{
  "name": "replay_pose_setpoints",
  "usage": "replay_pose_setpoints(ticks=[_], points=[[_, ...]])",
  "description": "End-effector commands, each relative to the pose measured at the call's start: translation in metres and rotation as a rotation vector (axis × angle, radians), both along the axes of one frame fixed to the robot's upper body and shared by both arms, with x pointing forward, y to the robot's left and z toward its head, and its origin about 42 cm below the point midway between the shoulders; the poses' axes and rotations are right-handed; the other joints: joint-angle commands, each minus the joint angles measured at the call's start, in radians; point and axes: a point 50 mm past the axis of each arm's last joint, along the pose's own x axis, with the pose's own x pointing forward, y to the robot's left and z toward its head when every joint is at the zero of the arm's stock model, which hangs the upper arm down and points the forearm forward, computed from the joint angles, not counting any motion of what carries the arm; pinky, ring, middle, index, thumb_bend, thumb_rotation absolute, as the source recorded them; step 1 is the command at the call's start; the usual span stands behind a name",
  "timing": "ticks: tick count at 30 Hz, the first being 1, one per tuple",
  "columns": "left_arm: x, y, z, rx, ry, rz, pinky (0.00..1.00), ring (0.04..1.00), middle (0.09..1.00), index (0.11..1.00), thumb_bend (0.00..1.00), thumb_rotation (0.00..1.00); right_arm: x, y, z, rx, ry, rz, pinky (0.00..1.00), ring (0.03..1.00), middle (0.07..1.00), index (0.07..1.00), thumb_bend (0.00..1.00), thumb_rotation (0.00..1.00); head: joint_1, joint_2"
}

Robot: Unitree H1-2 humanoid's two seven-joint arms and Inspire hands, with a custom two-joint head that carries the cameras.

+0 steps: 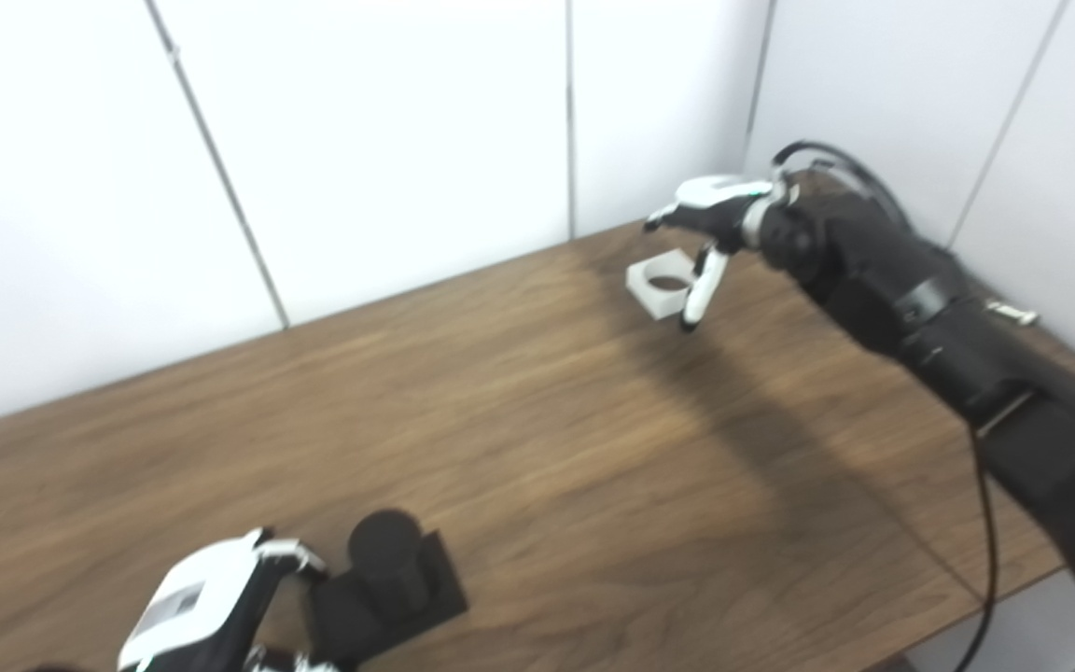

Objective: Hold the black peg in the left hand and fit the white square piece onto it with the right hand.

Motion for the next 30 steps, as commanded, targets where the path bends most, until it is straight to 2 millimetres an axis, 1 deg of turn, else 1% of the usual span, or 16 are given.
replay_pose_setpoints(ticks=[1,7,15,22,27,30], points=[[-0.005,0.019,-0.024,0.100,0.091,0.035,1.00,0.970,0.842,0.486,0.52,0.05,0.011,0.002,0.042,-0.034,-0.097,-0.001,1.00,1.000,0.991,0.938,1.00,0.24,-0.002,0.002],[-0.007,0.018,-0.025,0.093,0.087,0.033,1.00,0.962,0.838,0.486,0.52,0.05,0.017,0.000,0.035,-0.054,-0.069,-0.018,1.00,1.000,0.980,0.940,1.00,0.23,-0.005,-0.001],[-0.009,0.019,-0.028,0.082,0.069,0.029,1.00,0.941,0.829,0.485,0.52,0.05,0.024,0.003,0.025,-0.082,-0.070,-0.019,1.00,1.000,0.963,0.926,1.00,0.22,0.012,-0.001],[-0.013,0.017,-0.027,0.078,0.066,0.035,1.00,0.948,0.831,0.484,0.52,0.05,0.031,0.003,0.021,-0.085,-0.070,-0.021,1.00,1.000,0.955,0.921,1.00,0.22,0.024,0.016],[-0.014,0.015,-0.026,0.070,0.068,0.034,1.00,0.954,0.832,0.485,0.52,0.05,0.032,0.001,0.015,-0.088,-0.069,-0.014,1.00,1.000,0.945,0.877,1.00,0.22,0.041,0.022],[-0.014,0.014,-0.027,0.051,0.073,0.040,1.00,0.955,0.830,0.485,0.52,0.05,0.031,0.000,0.010,-0.088,-0.095,0.019,0.99,0.982,0.925,0.839,1.00,0.21,0.054,0.017]])
